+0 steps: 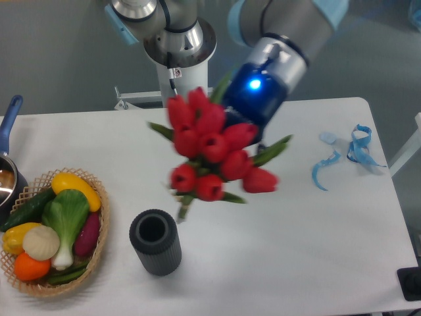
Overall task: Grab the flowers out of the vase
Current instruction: 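Lift the gripped tulips up out of the grey vase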
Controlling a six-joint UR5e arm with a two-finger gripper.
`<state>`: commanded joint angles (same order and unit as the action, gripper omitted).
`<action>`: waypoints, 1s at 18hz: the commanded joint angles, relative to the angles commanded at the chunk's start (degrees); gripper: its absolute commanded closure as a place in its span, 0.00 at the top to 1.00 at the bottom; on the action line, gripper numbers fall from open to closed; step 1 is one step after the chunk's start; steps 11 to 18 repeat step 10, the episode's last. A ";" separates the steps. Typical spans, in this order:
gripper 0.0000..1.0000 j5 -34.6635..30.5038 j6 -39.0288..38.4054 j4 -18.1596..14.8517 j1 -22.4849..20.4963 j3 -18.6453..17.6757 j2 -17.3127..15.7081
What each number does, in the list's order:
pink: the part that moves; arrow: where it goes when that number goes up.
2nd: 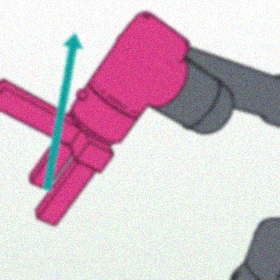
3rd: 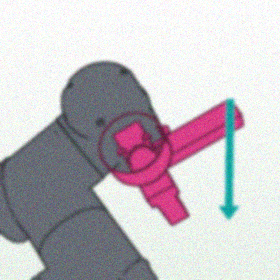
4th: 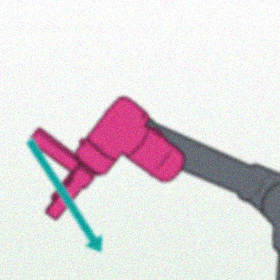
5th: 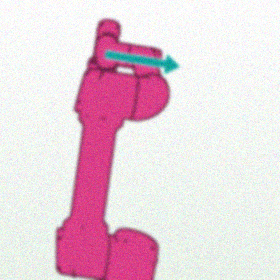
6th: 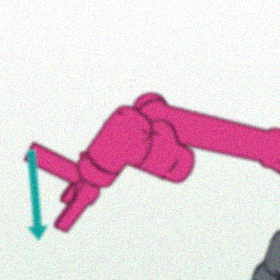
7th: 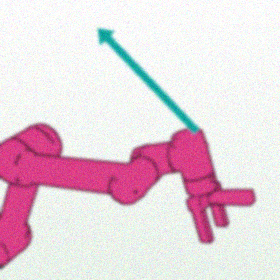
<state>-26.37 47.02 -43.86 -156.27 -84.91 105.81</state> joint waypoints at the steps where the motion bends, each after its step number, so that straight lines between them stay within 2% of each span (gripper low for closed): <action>1: 0.37 0.00 2.18 0.00 -1.14 0.18 1.06; 3: 0.37 0.00 5.27 0.00 -2.55 -0.26 1.68; 7: 0.37 0.09 6.07 0.00 -4.13 -0.96 1.51; 18: 0.37 0.09 6.07 0.00 -4.14 -1.14 1.42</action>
